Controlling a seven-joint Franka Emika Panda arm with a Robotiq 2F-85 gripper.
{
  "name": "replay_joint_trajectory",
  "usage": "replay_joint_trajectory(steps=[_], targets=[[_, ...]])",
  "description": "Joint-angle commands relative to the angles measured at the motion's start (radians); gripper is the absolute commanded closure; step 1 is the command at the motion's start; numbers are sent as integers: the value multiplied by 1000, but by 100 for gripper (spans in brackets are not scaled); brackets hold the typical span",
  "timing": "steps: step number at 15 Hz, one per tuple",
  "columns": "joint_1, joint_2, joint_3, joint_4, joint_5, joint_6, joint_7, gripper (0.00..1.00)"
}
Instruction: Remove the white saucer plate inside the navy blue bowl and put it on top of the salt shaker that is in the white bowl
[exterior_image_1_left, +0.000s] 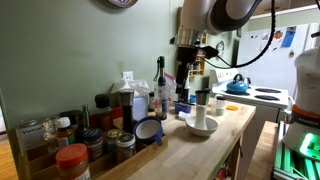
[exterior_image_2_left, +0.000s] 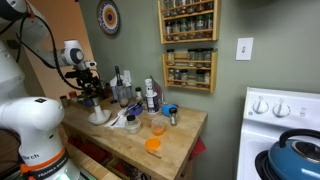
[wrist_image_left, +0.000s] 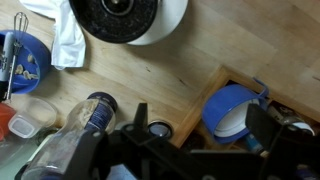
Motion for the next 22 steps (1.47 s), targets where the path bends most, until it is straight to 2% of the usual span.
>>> replay_joint_trajectory(steps=[1, 9, 10, 14, 18, 20, 21, 22], targets=[[3, 0, -3, 1, 0, -2, -1, 0], [3, 0, -3, 1, 0, -2, -1, 0], [-2, 14, 5, 17, -16, 4, 36, 0], [-16, 143, 77, 173, -237, -16, 271, 0], [48, 327, 83, 340, -290, -165, 371, 0], [79, 394, 62, 402, -227, -189, 333, 0], [81, 300, 47, 315, -239, -143, 329, 0], [93, 338, 39, 345, -234, -148, 327, 0]])
